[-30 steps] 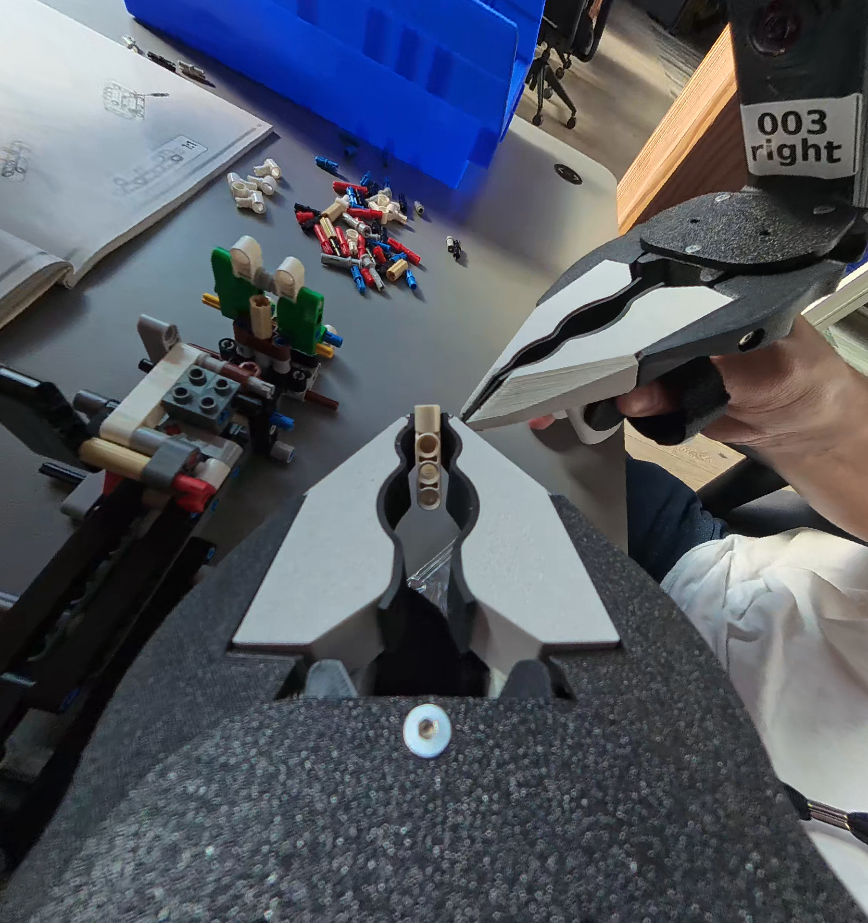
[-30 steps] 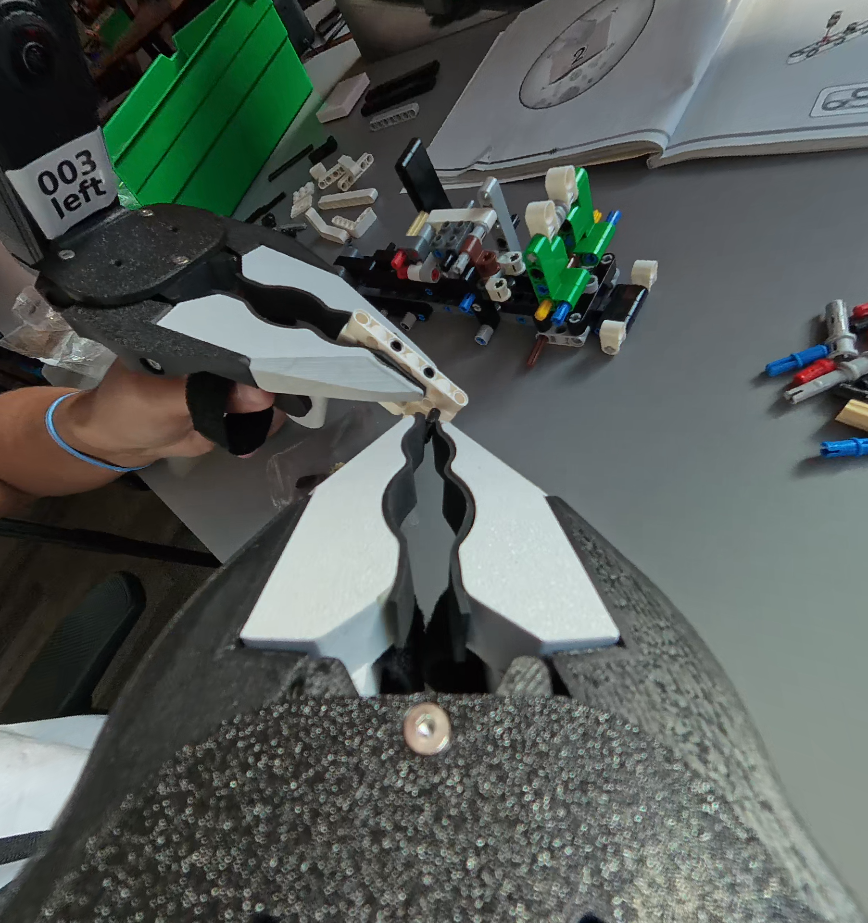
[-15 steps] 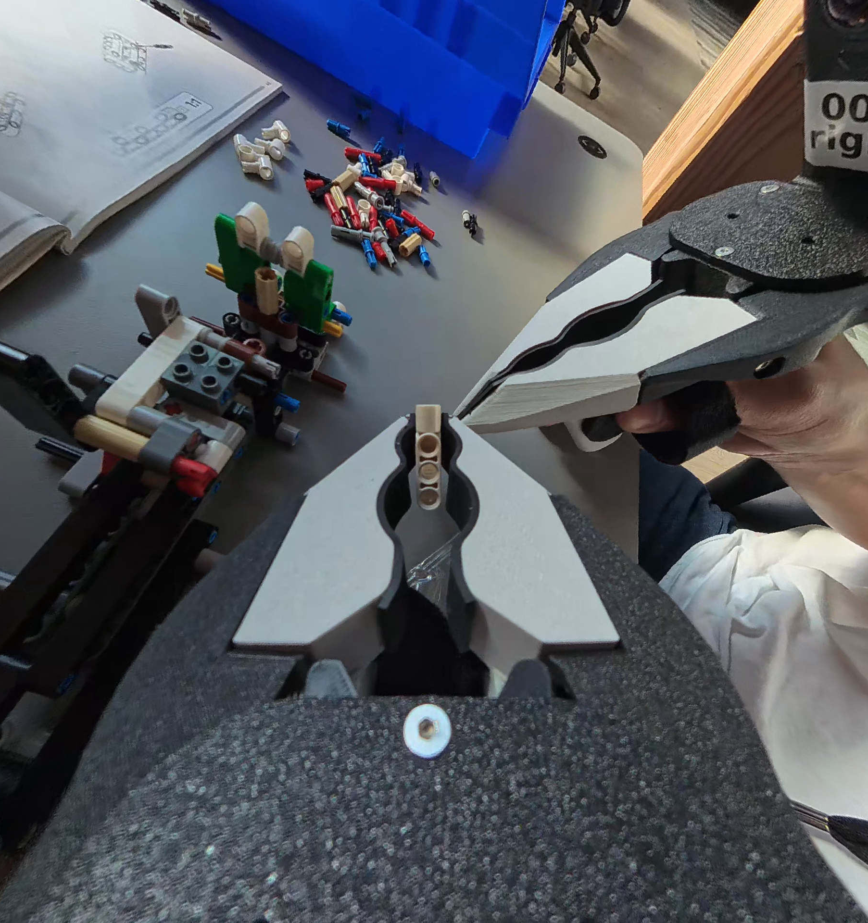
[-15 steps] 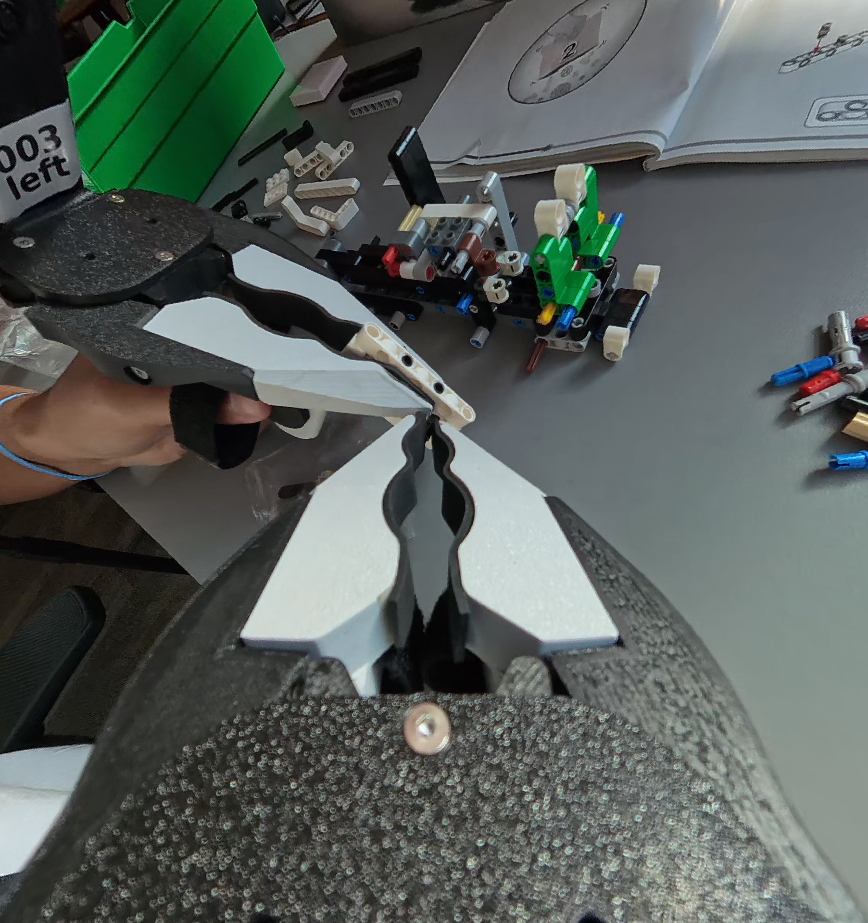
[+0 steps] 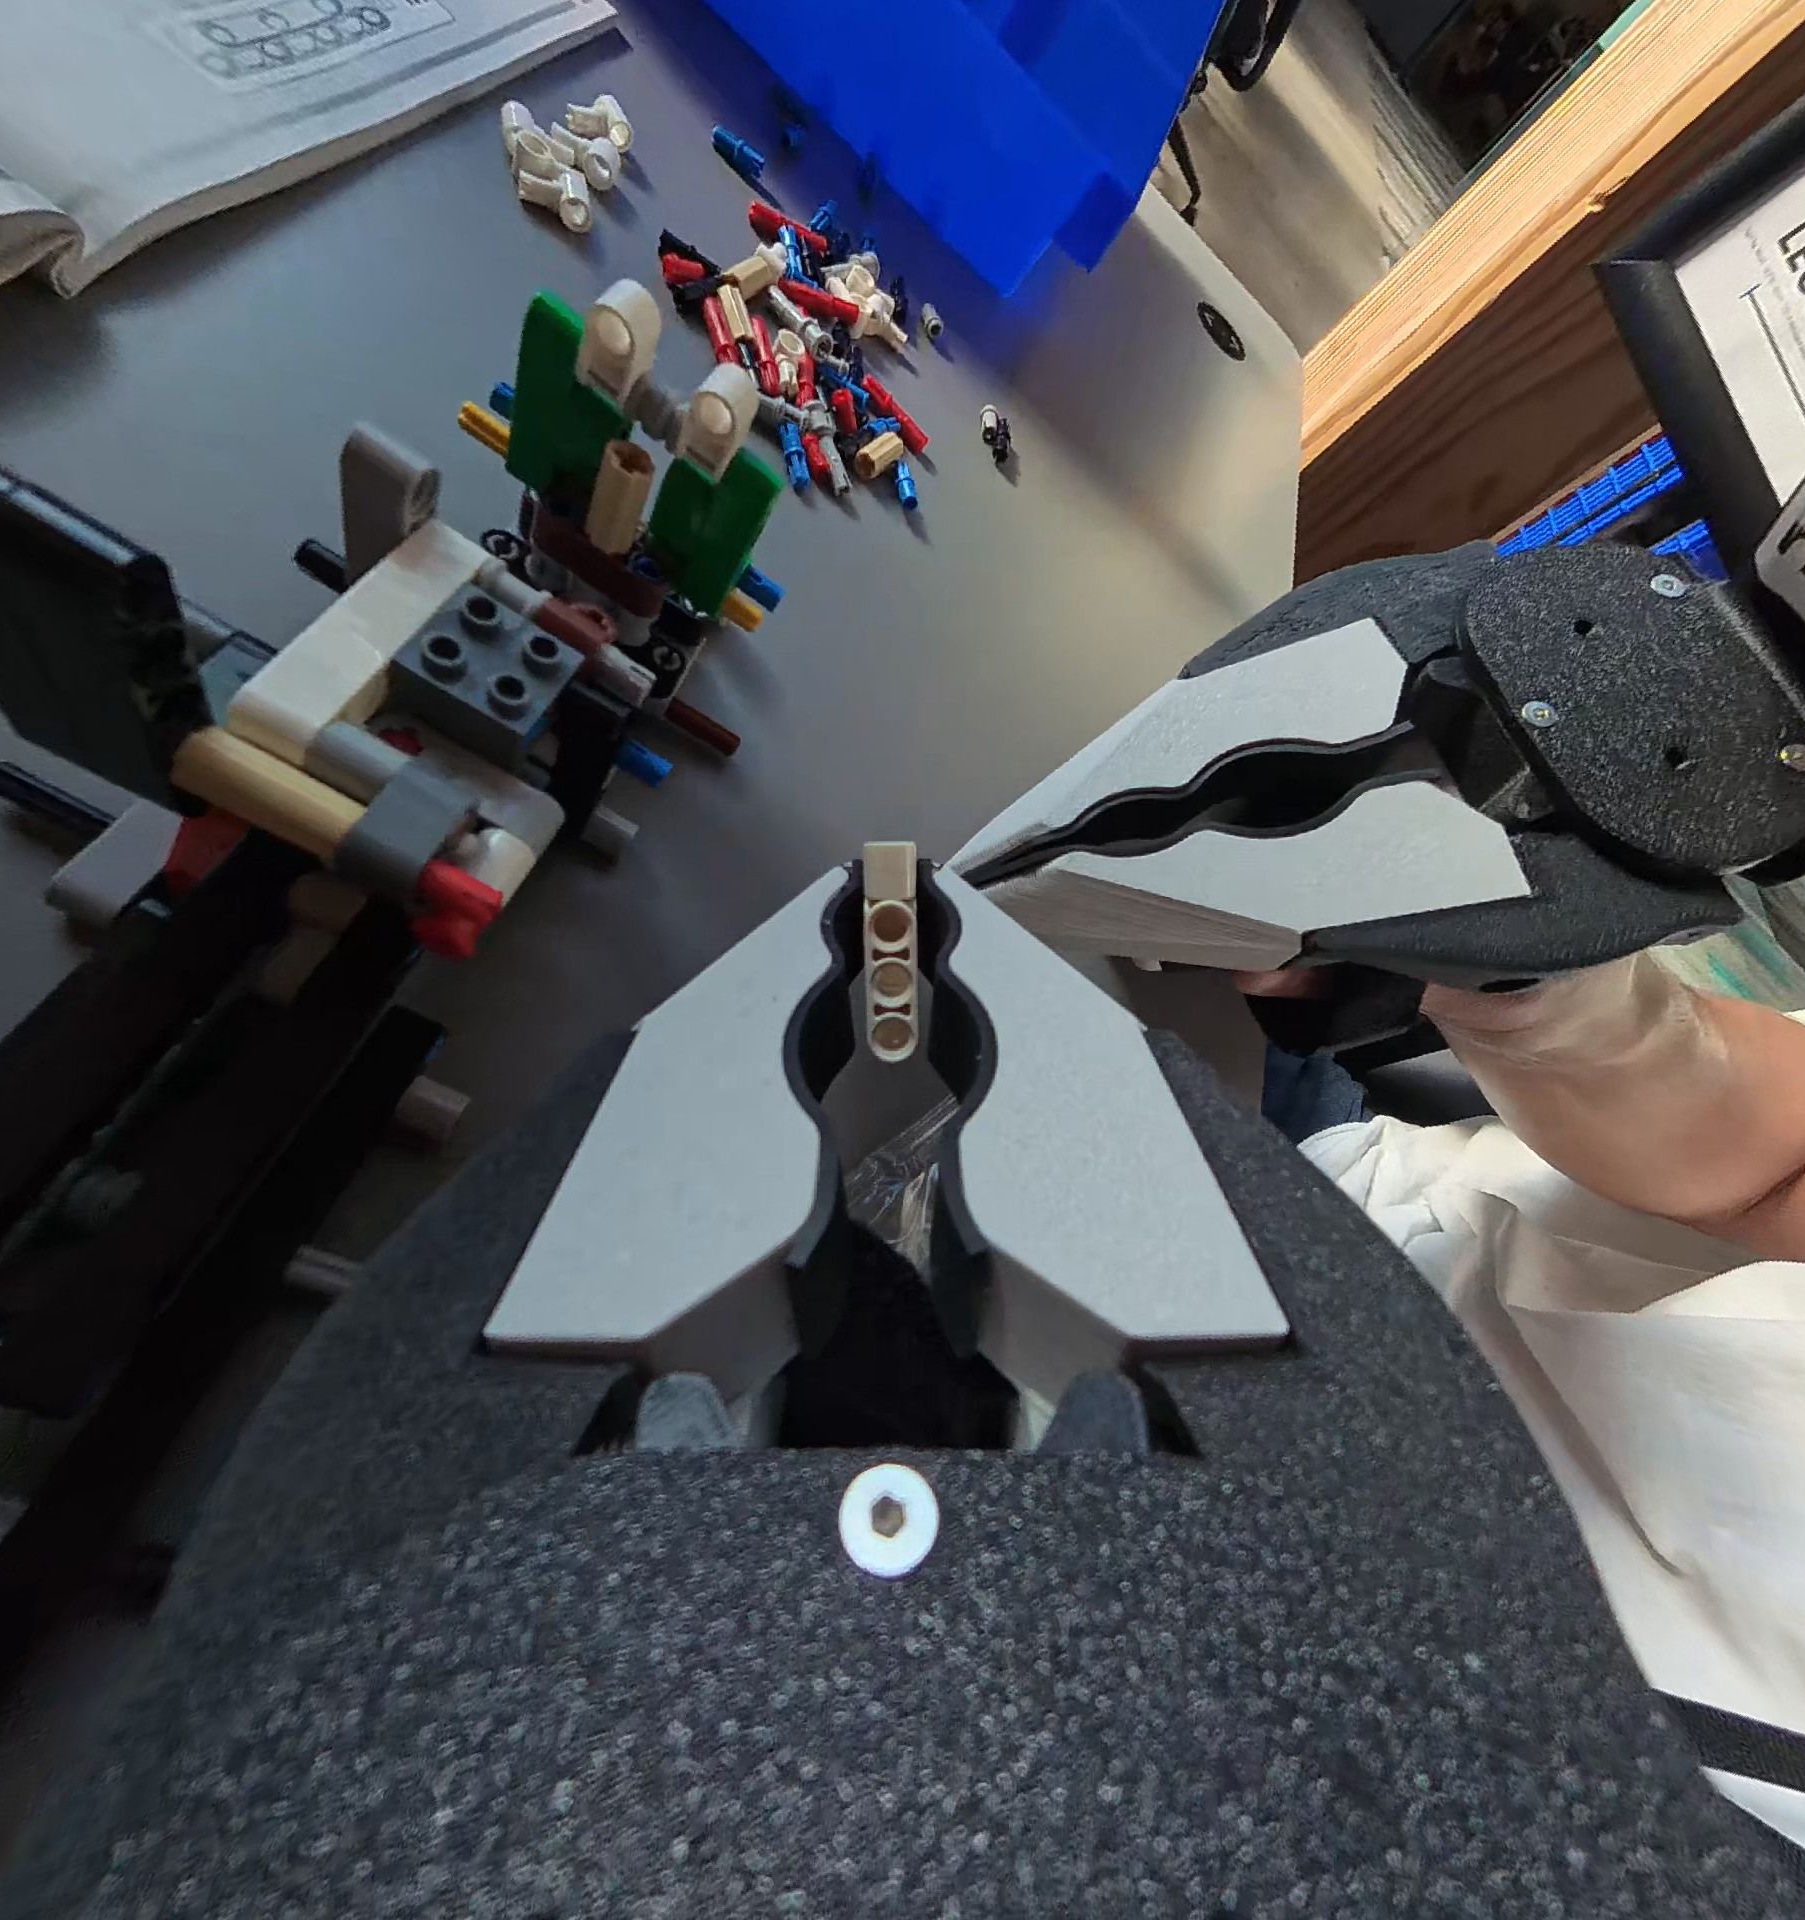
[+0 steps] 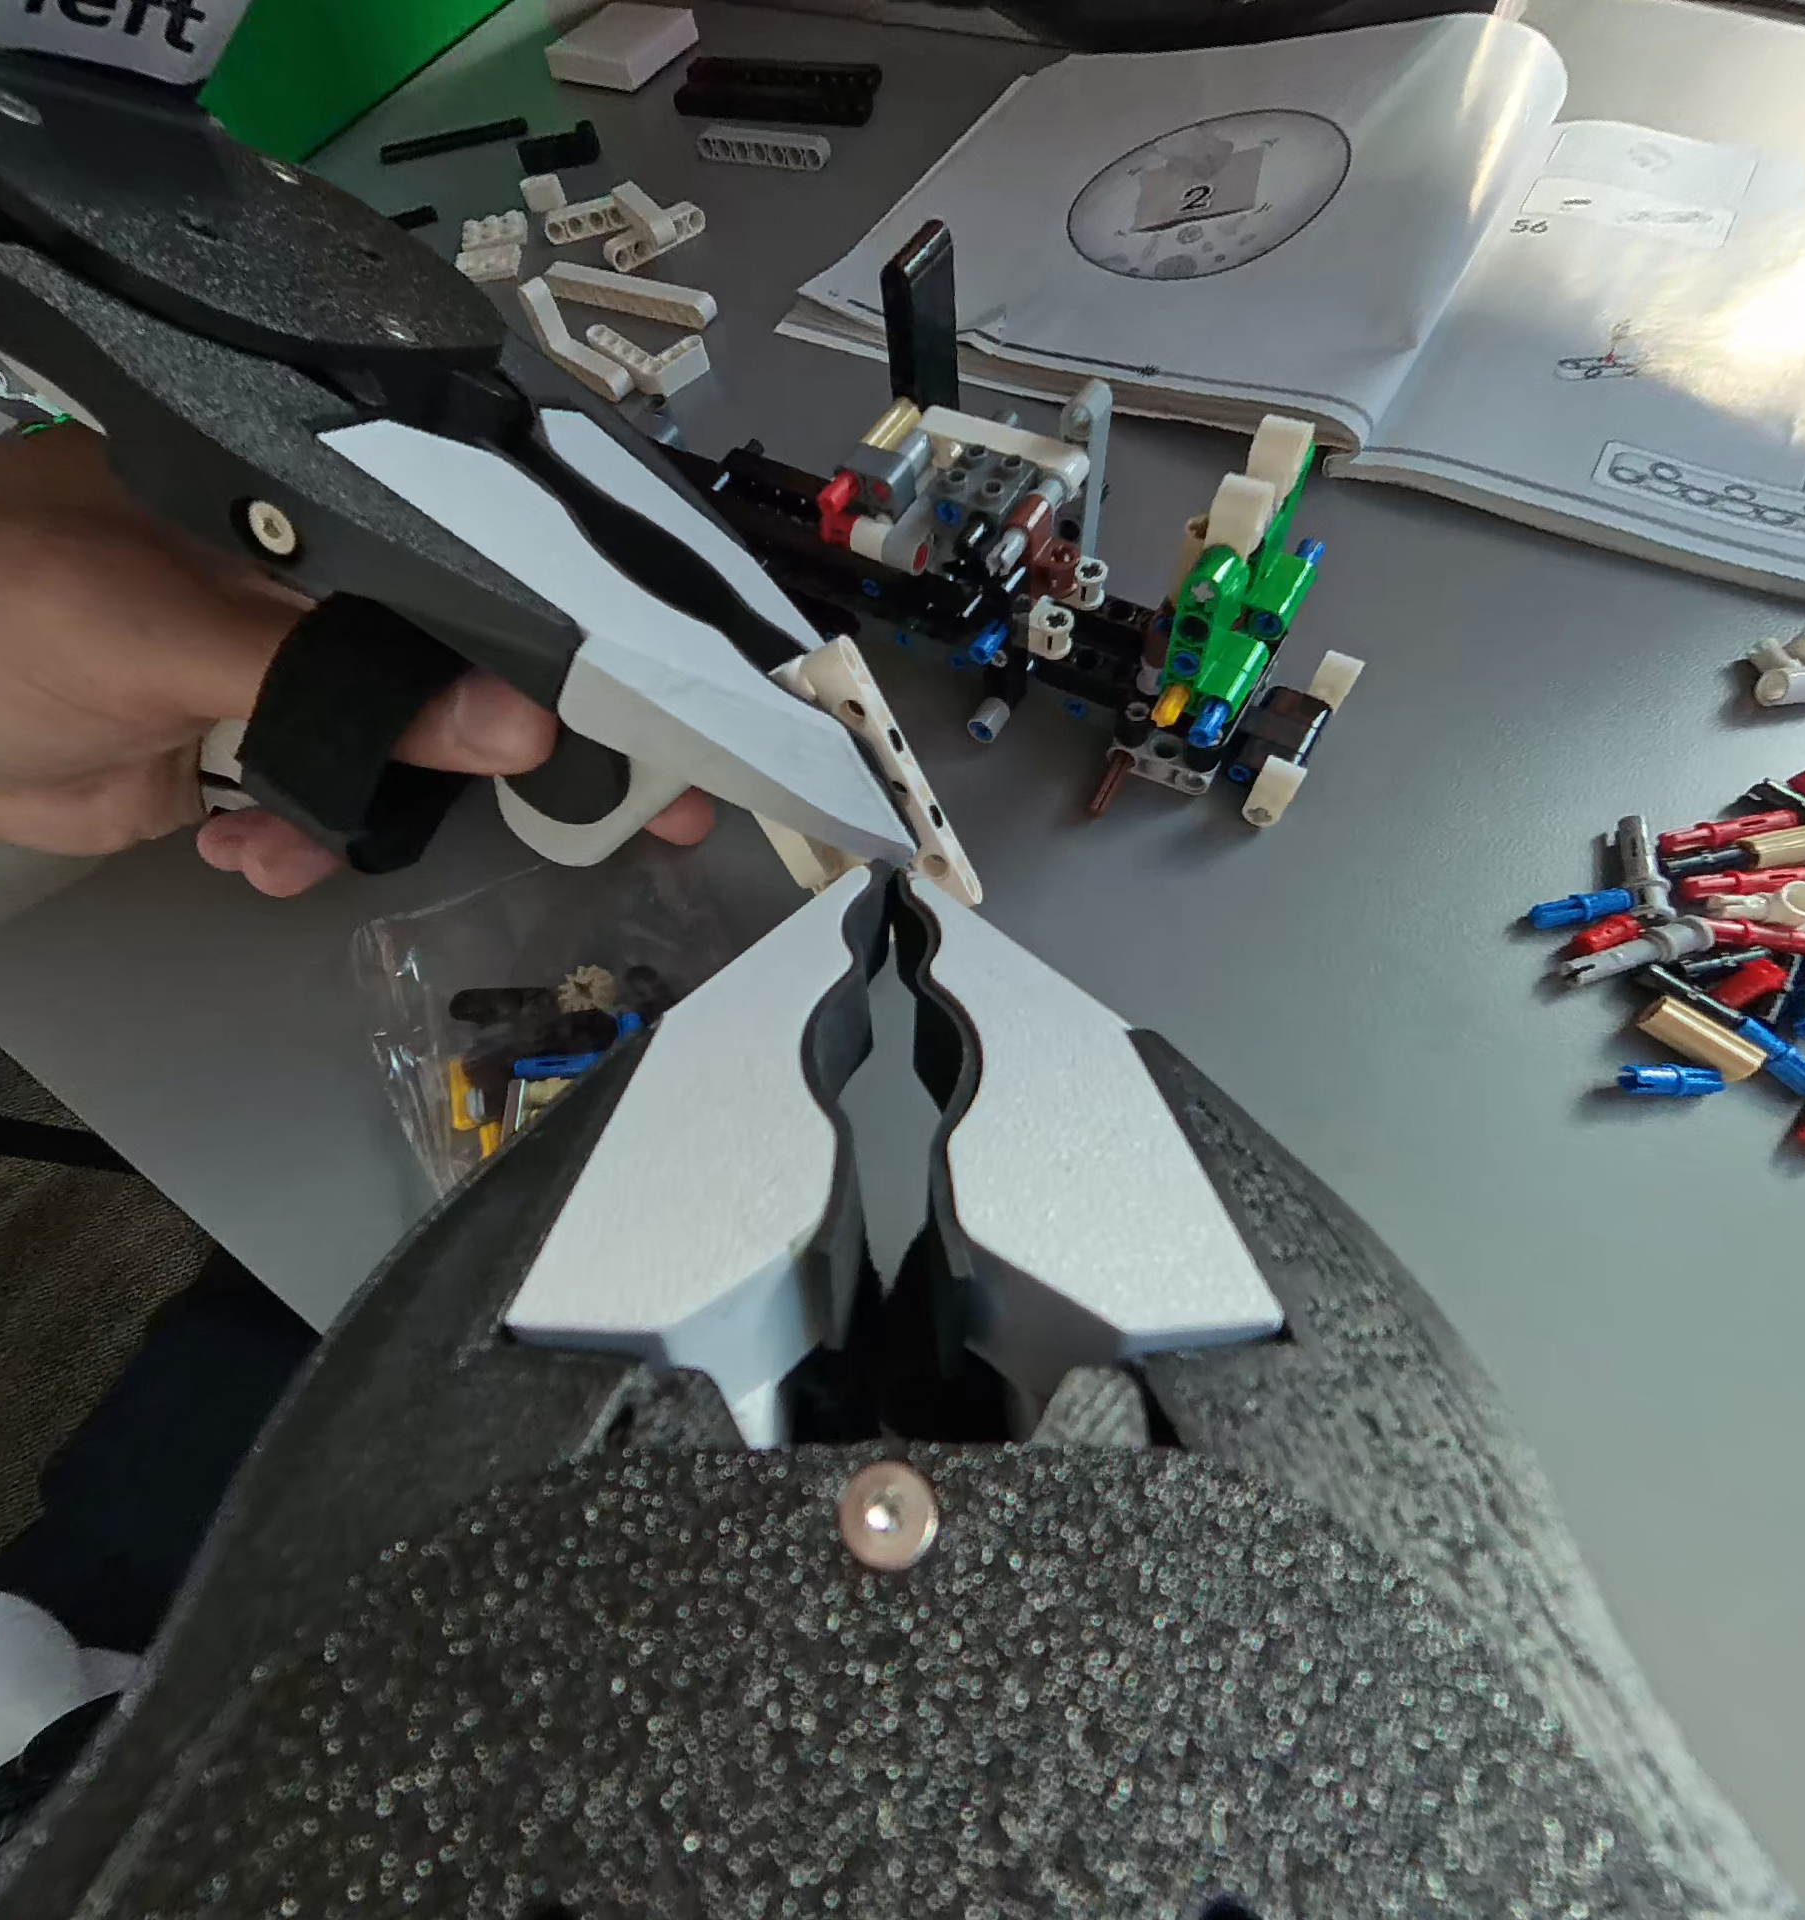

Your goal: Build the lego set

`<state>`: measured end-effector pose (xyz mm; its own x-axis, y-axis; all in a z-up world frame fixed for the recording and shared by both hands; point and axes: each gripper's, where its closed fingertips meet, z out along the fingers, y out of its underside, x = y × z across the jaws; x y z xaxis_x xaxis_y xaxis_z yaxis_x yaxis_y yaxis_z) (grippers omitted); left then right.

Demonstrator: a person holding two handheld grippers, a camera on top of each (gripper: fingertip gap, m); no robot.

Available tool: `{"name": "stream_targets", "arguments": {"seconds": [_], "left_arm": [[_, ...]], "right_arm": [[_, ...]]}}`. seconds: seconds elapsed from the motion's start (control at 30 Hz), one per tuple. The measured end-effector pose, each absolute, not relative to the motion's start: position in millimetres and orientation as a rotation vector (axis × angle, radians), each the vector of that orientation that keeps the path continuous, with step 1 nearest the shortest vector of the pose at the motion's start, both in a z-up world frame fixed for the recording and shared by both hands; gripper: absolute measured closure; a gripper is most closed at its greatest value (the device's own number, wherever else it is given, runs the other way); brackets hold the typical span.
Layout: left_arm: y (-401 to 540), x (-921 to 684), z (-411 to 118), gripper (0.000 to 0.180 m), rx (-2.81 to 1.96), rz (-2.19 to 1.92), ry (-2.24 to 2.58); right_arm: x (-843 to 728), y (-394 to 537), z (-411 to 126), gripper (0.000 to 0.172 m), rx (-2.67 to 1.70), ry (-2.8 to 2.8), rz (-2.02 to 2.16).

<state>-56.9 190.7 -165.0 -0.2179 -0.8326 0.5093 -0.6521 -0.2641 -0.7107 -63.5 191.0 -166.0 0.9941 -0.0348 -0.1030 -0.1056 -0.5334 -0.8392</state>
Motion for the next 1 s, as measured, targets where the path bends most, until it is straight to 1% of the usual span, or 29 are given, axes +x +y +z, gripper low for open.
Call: {"name": "stream_targets", "arguments": {"seconds": [0.03,0.2,0.37,0.47,0.57,0.67,0.97,1.0], "left_arm": [[190.6,-56.9,-165.0,0.175,-1.836,-1.481,1.784],[193.7,-56.3,-165.1,0.175,-1.787,-1.409,1.798],[197.2,-55.6,-164.8,0.175,-1.762,-1.385,1.805],[192.9,-56.0,-163.1,0.175,-1.749,-1.424,1.828],[188.1,-55.6,-158.3,0.175,-1.697,-1.457,1.846],[183.5,-56.3,-156.8,0.175,-1.656,-1.461,1.875],[179.8,-57.2,-153.8,0.175,-1.634,-1.504,1.891],[180.0,-57.1,-153.3,0.175,-1.64,-1.517,1.888]], "right_arm": [[-63.5,190.6,-165.8,0.172,-2.133,0.091,0.089],[-56.9,188.0,-162.2,0.172,-2.11,0.122,0.141],[-51.4,171.0,-150.1,0.172,-2.082,0.025,0.15],[-50.6,155.7,-148.5,0.166,-2.066,-0.078,0.182],[-49.1,145.2,-141.1,0.167,-1.975,-0.247,0.073],[-48.2,137.1,-134.0,0.172,-1.91,-0.339,-0.089],[-21.9,126.6,-139.7,0.172,-1.884,-0.255,-0.274],[-20.6,125.2,-138.3,0.169,-1.863,-0.252,-0.284]]}}
